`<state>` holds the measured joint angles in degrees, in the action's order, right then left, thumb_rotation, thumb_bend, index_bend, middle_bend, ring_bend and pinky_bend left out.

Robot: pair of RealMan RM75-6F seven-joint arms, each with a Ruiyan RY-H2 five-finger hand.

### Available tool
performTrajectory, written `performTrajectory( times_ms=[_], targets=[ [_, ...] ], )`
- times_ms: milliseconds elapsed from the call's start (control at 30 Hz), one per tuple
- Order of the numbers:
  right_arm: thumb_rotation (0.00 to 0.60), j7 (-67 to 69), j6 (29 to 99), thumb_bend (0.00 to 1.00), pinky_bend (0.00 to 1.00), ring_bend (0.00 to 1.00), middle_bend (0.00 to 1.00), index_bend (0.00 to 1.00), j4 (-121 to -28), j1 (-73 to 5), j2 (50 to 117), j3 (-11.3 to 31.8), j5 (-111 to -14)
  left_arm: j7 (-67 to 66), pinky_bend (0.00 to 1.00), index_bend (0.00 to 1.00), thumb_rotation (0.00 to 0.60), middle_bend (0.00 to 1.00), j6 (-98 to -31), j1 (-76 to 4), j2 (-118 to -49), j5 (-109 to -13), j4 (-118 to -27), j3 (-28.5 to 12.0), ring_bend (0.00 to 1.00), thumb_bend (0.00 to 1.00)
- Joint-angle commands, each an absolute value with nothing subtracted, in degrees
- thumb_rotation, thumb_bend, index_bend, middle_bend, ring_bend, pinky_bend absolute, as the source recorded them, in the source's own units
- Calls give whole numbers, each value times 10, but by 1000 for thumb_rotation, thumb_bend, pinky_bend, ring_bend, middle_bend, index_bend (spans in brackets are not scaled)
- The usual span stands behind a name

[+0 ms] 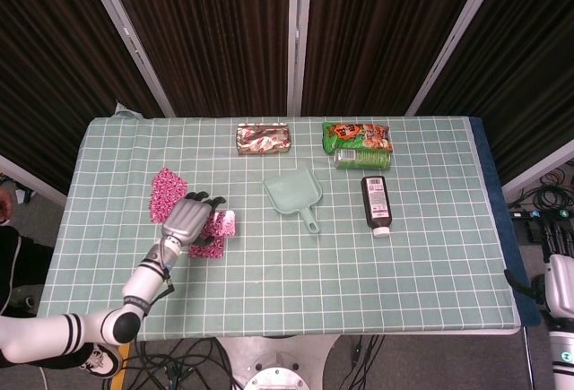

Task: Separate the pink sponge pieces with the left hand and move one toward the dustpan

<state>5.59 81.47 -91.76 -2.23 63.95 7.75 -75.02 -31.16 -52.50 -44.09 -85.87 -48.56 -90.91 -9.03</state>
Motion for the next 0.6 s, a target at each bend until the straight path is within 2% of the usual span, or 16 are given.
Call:
performTrajectory(
  times_ms=[33, 467, 500, 533, 600],
  targets=[
    [600, 59, 817, 125, 0, 0, 0, 0, -917, -21, 638, 78, -751, -319, 204, 196, 600, 526, -512, -456, -863, -466, -901, -94, 151, 282],
    [600, 76, 818, 125, 0, 0, 0, 0, -908, -15, 635, 81, -744, -317, 203, 202, 600, 528, -502, -500, -903, -443, -845, -106, 167, 284],
    [600, 78, 818, 126, 0, 0, 0, 0, -906, -15, 635, 81, -744, -313, 202, 188, 600, 454, -504, -502, -910, -449, -836, -107, 141, 284],
    [600, 80, 818, 125, 0, 0, 0, 0, -905, -14, 635, 81, -744, -310, 197, 170, 600, 336, -507, -503, -915, -456, -827, -106, 99, 285],
    [600, 84, 817, 126, 0, 0, 0, 0, -901, -13, 635, 81, -742, -303, 182, 118, 600, 42, -517, -502, -925, -473, -810, -104, 6, 284]
  ],
)
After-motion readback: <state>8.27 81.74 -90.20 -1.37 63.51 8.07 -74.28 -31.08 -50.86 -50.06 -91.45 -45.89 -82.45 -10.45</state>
